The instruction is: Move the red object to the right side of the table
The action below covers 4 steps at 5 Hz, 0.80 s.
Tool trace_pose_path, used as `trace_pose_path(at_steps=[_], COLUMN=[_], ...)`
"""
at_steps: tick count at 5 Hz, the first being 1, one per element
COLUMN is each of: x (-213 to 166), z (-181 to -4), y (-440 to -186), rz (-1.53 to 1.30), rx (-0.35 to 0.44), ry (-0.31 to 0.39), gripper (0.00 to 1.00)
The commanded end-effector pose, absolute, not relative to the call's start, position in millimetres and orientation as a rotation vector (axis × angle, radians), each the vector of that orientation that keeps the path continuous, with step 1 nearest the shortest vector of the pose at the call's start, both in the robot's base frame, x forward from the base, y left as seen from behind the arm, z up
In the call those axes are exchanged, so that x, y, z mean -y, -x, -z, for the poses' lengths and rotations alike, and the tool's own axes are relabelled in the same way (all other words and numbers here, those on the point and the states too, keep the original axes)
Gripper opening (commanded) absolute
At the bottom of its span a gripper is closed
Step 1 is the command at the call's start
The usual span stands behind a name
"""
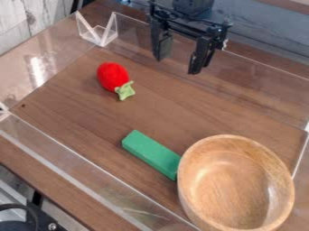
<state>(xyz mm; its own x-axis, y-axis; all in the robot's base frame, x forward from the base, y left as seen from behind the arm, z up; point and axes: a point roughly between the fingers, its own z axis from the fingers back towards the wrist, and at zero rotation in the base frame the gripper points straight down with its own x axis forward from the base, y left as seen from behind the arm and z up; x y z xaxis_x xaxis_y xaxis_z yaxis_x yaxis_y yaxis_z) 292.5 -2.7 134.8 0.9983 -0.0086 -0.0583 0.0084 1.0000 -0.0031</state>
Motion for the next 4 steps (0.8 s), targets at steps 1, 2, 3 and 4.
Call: trace_pose_path(at_steps=[1, 2, 3, 4], x=[4, -5, -24, -61], z=[-128.8, -124.1, -125.5, -120.9], y=[-290, -295, -303, -306], rz=[-0.006, -0.068, -0.178, -0.352], rx=[-0.088, -0.107, -0.097, -0.072], ry=[0.003, 0.005, 0.005, 0.013], gripper=[1.0, 1.0, 1.0, 1.0])
